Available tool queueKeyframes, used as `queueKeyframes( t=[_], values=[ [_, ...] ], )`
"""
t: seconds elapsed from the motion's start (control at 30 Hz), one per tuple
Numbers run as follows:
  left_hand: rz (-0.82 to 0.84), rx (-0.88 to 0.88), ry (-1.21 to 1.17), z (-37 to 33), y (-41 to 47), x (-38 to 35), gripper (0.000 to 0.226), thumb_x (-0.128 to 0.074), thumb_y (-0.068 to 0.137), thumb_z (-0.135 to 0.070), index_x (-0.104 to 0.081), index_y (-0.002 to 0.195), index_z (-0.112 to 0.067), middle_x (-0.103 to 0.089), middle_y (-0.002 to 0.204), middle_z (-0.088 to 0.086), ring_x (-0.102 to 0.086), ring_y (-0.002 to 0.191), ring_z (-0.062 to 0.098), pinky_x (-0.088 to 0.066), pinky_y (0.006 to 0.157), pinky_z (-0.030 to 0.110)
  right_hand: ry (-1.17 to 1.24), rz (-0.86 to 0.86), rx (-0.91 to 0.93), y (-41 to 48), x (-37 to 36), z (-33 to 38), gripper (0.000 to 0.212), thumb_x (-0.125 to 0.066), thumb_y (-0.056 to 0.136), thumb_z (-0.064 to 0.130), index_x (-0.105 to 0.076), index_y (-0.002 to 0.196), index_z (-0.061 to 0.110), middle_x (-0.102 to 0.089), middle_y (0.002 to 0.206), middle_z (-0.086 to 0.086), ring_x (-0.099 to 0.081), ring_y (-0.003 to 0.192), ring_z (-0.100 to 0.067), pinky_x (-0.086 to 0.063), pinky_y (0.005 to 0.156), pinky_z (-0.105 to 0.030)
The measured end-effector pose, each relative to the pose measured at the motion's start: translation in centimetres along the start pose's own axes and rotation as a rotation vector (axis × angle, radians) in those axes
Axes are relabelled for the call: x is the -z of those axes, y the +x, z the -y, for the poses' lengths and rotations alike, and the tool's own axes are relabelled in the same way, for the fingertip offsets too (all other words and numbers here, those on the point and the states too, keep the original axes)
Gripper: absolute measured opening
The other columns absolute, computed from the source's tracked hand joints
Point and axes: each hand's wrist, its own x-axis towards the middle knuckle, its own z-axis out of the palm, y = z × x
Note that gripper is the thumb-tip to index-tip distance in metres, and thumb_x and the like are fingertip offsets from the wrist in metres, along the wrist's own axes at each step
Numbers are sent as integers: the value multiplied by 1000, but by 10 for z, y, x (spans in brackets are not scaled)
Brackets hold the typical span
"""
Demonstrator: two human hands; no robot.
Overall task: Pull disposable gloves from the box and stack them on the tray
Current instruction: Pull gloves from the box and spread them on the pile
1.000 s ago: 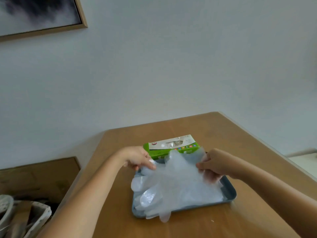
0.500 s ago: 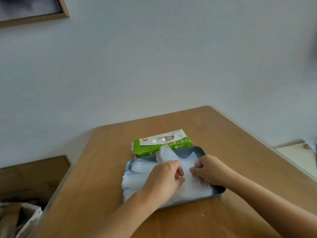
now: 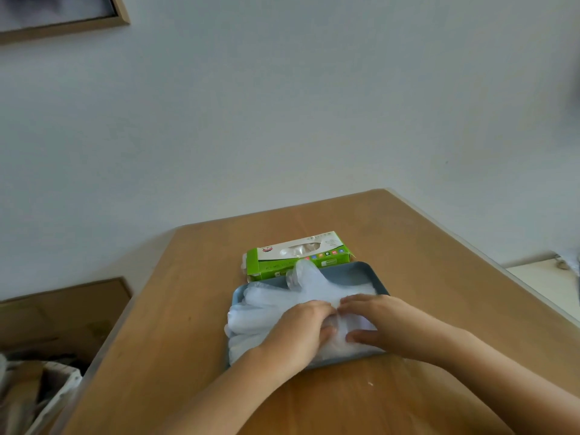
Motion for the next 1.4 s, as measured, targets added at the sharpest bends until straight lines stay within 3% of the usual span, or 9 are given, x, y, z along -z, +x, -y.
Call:
queueKeyframes(
  t=[0.1, 0.17, 0.47, 0.6, 0.7, 0.83, 0.97, 1.13, 1.4],
  values=[
    [206, -18, 80, 3, 8, 5, 60, -44, 100, -38, -22, 153, -20, -21, 159, -4, -20, 145, 9, -14, 117, 22, 34, 83, 9, 2, 2, -7, 66, -54, 91, 50, -23, 148, 39, -19, 155, 21, -15, 144, -3, -5, 110, -14],
    [356, -11, 139, 7, 15, 9, 76, -40, 97, -52, -1, 154, -20, 3, 161, -7, 3, 147, 5, 2, 116, 21, 28, 94, -8, 2, 4, -8, 73, -55, 88, 56, -19, 149, 40, -14, 157, 19, -12, 145, -5, -6, 112, -17],
    [247, -45, 316, 61, 24, 10, 81, -19, 89, -71, 7, 153, -28, 18, 157, -14, 24, 142, 4, 15, 118, 32, -74, 207, -48, 3, 17, -11, 87, -57, 82, 63, -11, 151, 36, -3, 160, 13, 1, 147, -12, 4, 116, -27],
    [244, 25, 403, 80, 28, 23, 88, -15, 79, -78, 11, 151, -34, 21, 155, -14, 20, 144, 9, 16, 116, 34, -114, 273, -70, 9, 26, -19, 91, -63, 78, 64, -13, 150, 41, -4, 158, 19, -2, 147, -16, -5, 118, -34],
    [262, 71, 349, 91, 31, 38, 98, -17, 72, -84, 4, 153, -32, 14, 158, -12, 14, 146, 9, 11, 116, 33, -71, 284, -89, 19, 37, -28, 81, -72, 70, 62, -35, 140, 46, -34, 148, 21, -36, 132, -11, -33, 107, -28],
    [11, 163, -32, 105, 45, 55, 99, -25, 74, -85, -34, 147, -19, -27, 155, -4, -19, 145, 12, -13, 116, 26, 37, -41, -27, 59, 49, -33, 41, -66, 83, 51, -62, 120, 34, -61, 117, 16, -57, 101, -5, -44, 86, -19],
    [-78, 248, -57, 130, 68, 61, 64, -52, 91, -51, -37, 146, -23, -31, 154, -6, -29, 141, 11, -22, 112, 25, 57, -186, 61, 123, 50, -32, 25, -56, 95, 22, -65, 118, 27, -61, 117, 6, -58, 102, -16, -39, 83, -22],
    [-43, 387, -265, 153, 87, 55, 83, -67, 73, -60, -37, 145, -33, -35, 152, -5, -36, 137, 16, -31, 110, 30, -31, -128, 90, 188, 38, -23, 20, -62, 89, 14, -75, 102, 21, -54, 85, 7, -59, 94, -21, -34, 72, -20],
    [-30, 335, -409, 163, 85, 37, 105, -72, 50, -68, -39, 143, -32, -39, 130, -9, -39, 122, 7, -29, 98, 18, -23, -67, 59, 210, 21, -20, 23, -63, 82, 14, -75, 101, 18, -68, 91, 1, -50, 76, -9, -34, 60, -17]
  ],
)
